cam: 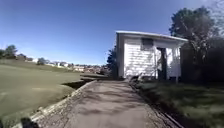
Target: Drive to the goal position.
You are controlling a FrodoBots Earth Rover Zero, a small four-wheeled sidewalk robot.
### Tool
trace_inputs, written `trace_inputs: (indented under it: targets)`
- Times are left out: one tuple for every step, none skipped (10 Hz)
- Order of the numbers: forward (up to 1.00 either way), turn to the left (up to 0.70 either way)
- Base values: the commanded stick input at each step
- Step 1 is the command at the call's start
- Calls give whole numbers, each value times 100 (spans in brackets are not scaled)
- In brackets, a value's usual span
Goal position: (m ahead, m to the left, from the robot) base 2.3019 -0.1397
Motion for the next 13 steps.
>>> trace_inputs:
  targets:
    - [50, 0]
    - [50, 0]
    - [50, 0]
    - [50, 0]
    - [50, 0]
    - [50, 0]
    - [50, 0]
    - [50, 0]
    - [50, 0]
    - [50, 0]
    - [50, 0]
    - [50, 0]
    - [50, 0]
